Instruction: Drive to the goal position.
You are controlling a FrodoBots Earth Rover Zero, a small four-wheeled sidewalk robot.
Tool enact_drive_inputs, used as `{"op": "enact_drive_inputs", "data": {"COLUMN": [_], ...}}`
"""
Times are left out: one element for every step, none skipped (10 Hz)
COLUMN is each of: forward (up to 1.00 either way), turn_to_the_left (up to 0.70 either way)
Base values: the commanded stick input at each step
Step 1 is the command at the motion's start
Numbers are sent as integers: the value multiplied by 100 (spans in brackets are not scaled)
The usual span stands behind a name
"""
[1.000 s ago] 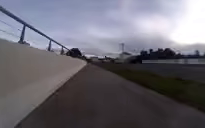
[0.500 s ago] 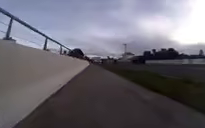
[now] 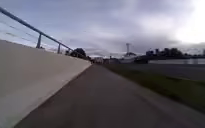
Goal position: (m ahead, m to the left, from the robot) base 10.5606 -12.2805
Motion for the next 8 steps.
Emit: {"op": "enact_drive_inputs", "data": {"forward": [85, 85, 85, 85, 85, 85, 85, 85], "turn_to_the_left": [0, 0, 0, 0, 0, 0, 0, 0]}}
